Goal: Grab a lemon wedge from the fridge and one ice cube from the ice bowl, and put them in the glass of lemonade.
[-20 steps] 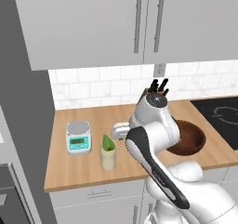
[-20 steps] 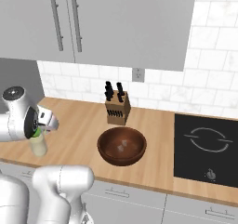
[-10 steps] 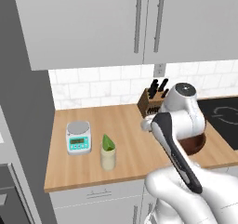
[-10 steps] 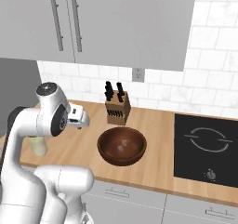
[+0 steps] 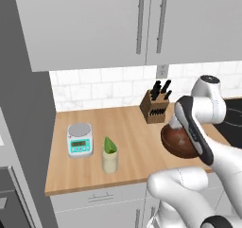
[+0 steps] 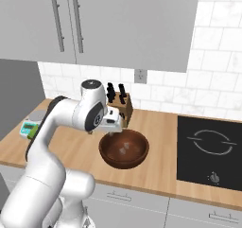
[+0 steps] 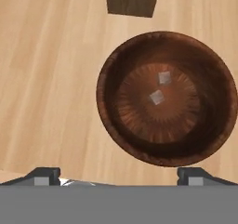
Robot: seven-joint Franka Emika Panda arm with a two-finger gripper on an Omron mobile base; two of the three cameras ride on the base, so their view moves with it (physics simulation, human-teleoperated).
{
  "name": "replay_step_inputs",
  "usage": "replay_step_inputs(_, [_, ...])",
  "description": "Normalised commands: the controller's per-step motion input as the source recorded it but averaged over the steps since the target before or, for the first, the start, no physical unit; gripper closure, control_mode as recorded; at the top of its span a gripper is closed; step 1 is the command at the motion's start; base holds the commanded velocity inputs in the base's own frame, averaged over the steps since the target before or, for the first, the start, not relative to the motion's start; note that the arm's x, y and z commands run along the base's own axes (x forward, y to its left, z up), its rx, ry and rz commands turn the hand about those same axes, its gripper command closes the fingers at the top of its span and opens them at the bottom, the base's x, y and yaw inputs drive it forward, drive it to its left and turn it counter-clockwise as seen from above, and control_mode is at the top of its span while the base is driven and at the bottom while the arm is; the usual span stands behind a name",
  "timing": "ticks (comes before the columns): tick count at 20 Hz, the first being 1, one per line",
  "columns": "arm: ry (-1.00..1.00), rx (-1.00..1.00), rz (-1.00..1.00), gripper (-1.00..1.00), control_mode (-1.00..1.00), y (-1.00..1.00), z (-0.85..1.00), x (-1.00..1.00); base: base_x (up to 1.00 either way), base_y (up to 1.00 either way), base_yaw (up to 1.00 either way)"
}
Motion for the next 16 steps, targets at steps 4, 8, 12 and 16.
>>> replay_step_inputs(4, [0.06, 0.03, -0.04, -1.0, -1.0, -0.73, -0.49, 0.04, 0.0, 0.0, 0.0])
replay_step_inputs(8, [0.04, 0.0, 0.0, -1.0, -1.0, -0.55, -0.17, 0.08, 0.0, 0.0, 0.0])
replay_step_inputs(12, [0.05, -0.01, -0.03, -1.0, -1.0, -0.17, -0.09, 0.14, 0.0, 0.0, 0.0])
replay_step_inputs(16, [0.15, -0.05, -0.07, -1.0, -1.0, 0.06, -0.07, 0.28, 0.0, 0.0, 0.0])
